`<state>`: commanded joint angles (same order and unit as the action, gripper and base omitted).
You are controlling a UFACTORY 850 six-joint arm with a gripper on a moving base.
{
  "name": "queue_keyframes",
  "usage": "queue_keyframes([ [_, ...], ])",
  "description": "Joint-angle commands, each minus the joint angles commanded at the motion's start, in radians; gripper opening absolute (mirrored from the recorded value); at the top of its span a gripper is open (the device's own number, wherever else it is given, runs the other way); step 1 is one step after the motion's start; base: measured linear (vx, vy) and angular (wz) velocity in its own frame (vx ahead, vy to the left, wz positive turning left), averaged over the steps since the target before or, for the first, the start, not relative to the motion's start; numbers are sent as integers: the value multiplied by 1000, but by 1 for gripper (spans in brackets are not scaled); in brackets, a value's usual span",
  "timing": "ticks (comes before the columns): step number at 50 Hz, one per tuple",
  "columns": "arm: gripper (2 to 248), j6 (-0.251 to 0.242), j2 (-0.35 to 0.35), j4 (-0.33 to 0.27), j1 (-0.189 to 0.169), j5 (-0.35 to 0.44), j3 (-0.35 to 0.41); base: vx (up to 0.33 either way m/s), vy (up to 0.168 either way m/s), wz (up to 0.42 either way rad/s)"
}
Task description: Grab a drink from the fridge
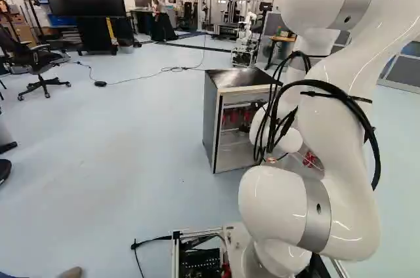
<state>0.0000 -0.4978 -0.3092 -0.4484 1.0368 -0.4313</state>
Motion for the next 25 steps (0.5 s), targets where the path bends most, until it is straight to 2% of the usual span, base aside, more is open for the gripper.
queue_keyframes([
  [25,247,0,-112,-53,9,53,-70,0,0,0],
])
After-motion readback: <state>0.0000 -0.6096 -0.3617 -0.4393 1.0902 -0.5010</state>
